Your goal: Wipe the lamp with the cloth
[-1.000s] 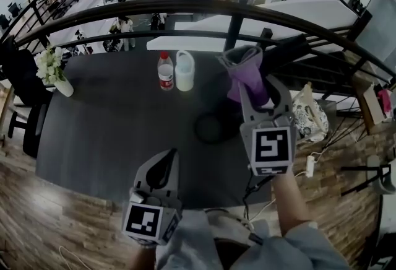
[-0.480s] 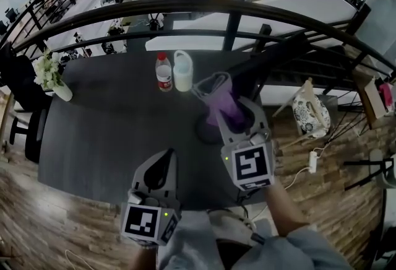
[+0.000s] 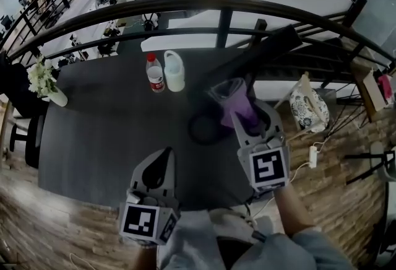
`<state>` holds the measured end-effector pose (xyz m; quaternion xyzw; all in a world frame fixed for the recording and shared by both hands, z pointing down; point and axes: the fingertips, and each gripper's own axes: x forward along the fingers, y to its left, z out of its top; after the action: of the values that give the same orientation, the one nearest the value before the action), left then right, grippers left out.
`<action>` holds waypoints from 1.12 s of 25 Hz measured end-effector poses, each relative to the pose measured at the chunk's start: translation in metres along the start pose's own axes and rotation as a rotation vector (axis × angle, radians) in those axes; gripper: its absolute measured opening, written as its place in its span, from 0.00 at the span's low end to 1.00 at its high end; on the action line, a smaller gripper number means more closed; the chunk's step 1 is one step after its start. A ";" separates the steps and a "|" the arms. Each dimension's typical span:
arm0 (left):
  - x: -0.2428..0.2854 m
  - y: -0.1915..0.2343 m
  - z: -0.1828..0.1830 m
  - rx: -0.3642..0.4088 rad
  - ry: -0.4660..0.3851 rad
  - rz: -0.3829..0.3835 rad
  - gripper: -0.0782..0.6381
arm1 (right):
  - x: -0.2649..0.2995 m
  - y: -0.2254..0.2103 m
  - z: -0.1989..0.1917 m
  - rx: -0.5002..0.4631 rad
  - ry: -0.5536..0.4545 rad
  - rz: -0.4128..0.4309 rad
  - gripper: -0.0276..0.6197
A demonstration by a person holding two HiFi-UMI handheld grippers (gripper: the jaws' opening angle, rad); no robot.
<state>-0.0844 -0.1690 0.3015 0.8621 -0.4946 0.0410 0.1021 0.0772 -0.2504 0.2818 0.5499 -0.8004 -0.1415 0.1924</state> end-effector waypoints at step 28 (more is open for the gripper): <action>0.023 -0.034 -0.012 -0.013 0.035 0.060 0.12 | 0.009 -0.070 -0.059 0.036 0.029 -0.060 0.26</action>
<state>-0.0426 -0.1690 0.3126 0.8454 -0.5186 0.0558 0.1151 0.1591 -0.2849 0.3052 0.5790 -0.7830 -0.1250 0.1897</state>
